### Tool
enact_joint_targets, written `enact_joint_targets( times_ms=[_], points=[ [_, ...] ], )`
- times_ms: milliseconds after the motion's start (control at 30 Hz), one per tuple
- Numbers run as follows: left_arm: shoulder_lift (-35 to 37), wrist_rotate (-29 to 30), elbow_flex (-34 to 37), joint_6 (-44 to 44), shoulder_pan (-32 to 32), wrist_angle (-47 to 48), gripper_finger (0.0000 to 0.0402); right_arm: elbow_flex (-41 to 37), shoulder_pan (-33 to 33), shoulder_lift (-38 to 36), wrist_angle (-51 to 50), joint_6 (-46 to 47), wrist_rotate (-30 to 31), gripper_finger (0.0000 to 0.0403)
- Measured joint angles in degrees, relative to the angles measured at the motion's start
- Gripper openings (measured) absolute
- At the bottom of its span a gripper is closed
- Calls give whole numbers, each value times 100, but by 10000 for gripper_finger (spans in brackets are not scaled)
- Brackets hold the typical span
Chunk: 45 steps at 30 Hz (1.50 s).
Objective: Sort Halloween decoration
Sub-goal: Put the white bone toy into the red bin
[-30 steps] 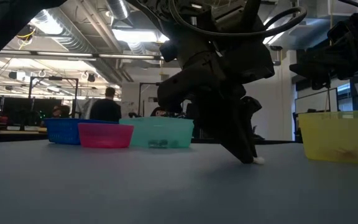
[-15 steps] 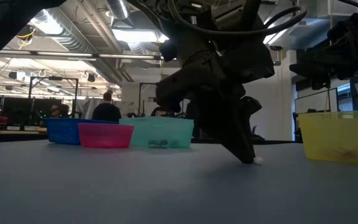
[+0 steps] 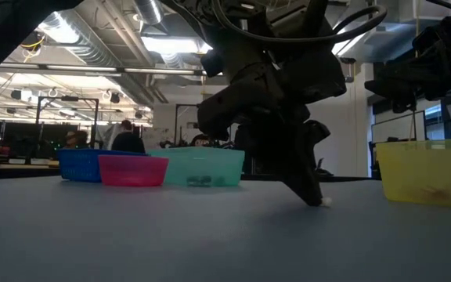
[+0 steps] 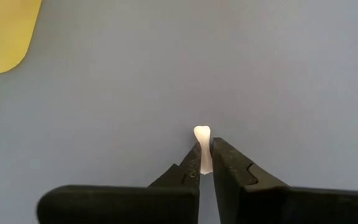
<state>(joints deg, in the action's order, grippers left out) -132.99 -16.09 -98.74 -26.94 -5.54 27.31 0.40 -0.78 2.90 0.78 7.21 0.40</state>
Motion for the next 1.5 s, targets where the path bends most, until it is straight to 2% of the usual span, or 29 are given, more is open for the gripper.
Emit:
enact_joint_targets(
  times_ms=[333, 733, 833, 1033, 1267, 1367, 1500],
  points=[
    [20, 57, -101, 322, -4, 85, 9, 0, 0, 0, 0, 2, 0, 189],
    [72, 72, -321, 299, 0, 131, 0, 0, 0, 2, 0, 0, 0, 189],
    [72, 329, -321, 368, -3, 120, 5, 0, 0, 2, 0, 1, 0, 189],
    [72, 946, -321, 489, -2, -135, 41, 0, 0, 2, 0, 0, 0, 189],
    [72, 1074, -323, 752, 112, -390, 108, -1, 0, 2, 0, 0, 0, 189],
    [72, 1149, -323, 879, 163, -526, 120, -2, 0, 2, 0, 0, 0, 189],
    [58, 969, -323, 885, 223, -515, 120, -1, 0, 2, 0, 0, 0, 189]
  ],
)
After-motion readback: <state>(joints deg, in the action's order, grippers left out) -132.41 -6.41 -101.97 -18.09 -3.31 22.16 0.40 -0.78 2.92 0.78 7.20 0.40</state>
